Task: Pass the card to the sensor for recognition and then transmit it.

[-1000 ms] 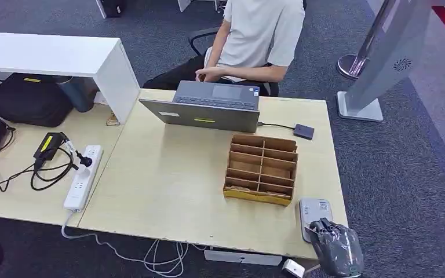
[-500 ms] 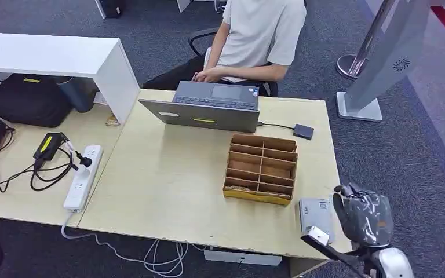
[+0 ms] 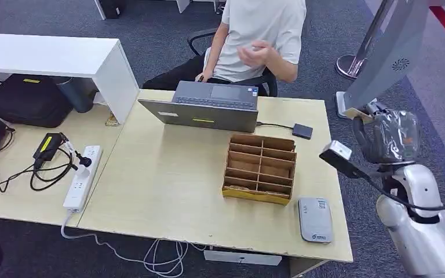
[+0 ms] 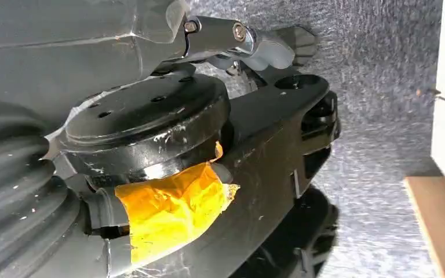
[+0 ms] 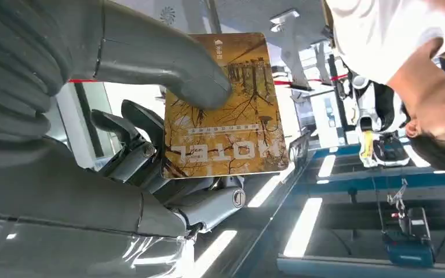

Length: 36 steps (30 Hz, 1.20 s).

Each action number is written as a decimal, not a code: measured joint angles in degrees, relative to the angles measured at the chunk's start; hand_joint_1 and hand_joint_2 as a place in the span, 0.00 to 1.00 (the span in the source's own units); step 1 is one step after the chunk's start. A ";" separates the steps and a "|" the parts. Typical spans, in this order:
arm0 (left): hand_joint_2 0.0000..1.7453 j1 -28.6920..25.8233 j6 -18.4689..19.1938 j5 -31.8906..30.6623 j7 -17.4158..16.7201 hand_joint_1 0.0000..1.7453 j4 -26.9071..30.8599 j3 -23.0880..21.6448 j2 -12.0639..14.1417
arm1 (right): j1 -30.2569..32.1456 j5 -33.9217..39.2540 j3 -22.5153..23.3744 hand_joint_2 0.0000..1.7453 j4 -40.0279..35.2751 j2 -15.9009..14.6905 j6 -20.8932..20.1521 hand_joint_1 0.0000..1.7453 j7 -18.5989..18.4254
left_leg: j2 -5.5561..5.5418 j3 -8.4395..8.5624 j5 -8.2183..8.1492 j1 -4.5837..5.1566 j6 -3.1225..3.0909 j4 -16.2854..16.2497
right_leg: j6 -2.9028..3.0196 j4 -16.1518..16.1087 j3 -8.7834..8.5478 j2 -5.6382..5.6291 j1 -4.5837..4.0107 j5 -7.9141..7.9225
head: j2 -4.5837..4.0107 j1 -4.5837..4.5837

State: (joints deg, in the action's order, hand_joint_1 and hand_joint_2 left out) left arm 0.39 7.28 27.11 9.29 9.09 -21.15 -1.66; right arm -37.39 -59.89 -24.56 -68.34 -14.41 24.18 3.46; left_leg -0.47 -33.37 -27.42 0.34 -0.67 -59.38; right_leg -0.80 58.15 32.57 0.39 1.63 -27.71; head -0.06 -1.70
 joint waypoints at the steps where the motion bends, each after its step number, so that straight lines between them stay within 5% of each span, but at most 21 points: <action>1: 1.00 0.00 0.00 0.00 0.00 0.00 0.00 0.00 0.00 | 0.00 0.00 0.00 1.00 0.00 0.00 0.00 1.00 0.00 | 0.00 0.00 0.00 0.00 0.00 0.00 | 0.00 0.00 0.00 0.00 0.00 0.00 | 0.00 0.00; 5: 1.00 0.03 0.02 -0.07 0.00 0.00 0.00 -0.07 0.07 | -0.70 -0.09 -0.17 1.00 0.44 0.19 -0.05 1.00 -0.14 | 0.00 0.01 0.01 0.00 0.01 0.00 | 0.02 0.00 0.01 0.00 0.00 0.01 | 0.02 -0.02; 8: 1.00 0.42 0.20 -0.70 -0.24 0.00 0.00 -1.45 0.31 | -10.97 -0.75 -4.16 1.00 10.27 4.93 -0.55 1.00 -2.15 | -0.23 -0.06 0.08 -0.03 0.12 0.00 | 0.06 0.00 0.02 0.22 -0.08 0.02 | 0.02 -0.02; 16: 1.00 0.89 0.53 -1.60 -2.01 0.00 0.00 -3.11 0.61 | -19.73 6.27 -5.06 1.00 23.02 12.38 -0.92 1.00 -5.80 | -0.18 -0.11 0.10 -0.04 0.13 0.00 | 0.11 -0.01 0.09 0.17 -0.08 0.07 | 0.02 0.02; 17: 1.00 0.89 0.53 -1.47 -2.01 0.00 0.00 -3.11 0.61 | -20.27 6.49 -5.06 1.00 24.55 13.04 -0.64 0.00 -5.50 | -0.19 -0.11 0.13 -0.04 0.14 0.00 | 0.11 -0.01 0.09 0.18 -0.08 0.07 | 0.02 -0.02; 30: 1.00 0.91 0.48 0.72 -1.60 0.00 0.00 -3.11 0.61 | -19.19 6.49 -5.15 1.00 32.21 15.81 3.85 0.00 -0.22 | -0.16 -0.09 0.10 -0.09 0.15 0.00 | 0.12 -0.05 0.09 0.14 -0.10 0.06 | 0.00 -0.02; 36: 1.00 0.57 -0.24 3.71 -0.83 0.00 0.00 -3.11 0.53 | -7.09 10.22 -5.19 1.00 18.95 13.48 6.03 0.00 5.10 | -0.23 -0.11 0.09 -0.10 0.15 0.00 | 0.13 -0.06 0.10 0.25 -0.14 0.03 | 0.02 0.02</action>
State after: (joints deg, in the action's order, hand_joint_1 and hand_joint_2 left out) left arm 0.96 7.04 30.82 8.46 9.09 -24.26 -1.14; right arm -44.48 -49.66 -29.75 -49.39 -0.93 30.20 8.56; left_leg -0.70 -33.48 -27.33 0.24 -0.51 -59.37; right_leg -0.67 58.08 32.66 0.64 1.49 -27.67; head -0.04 -1.68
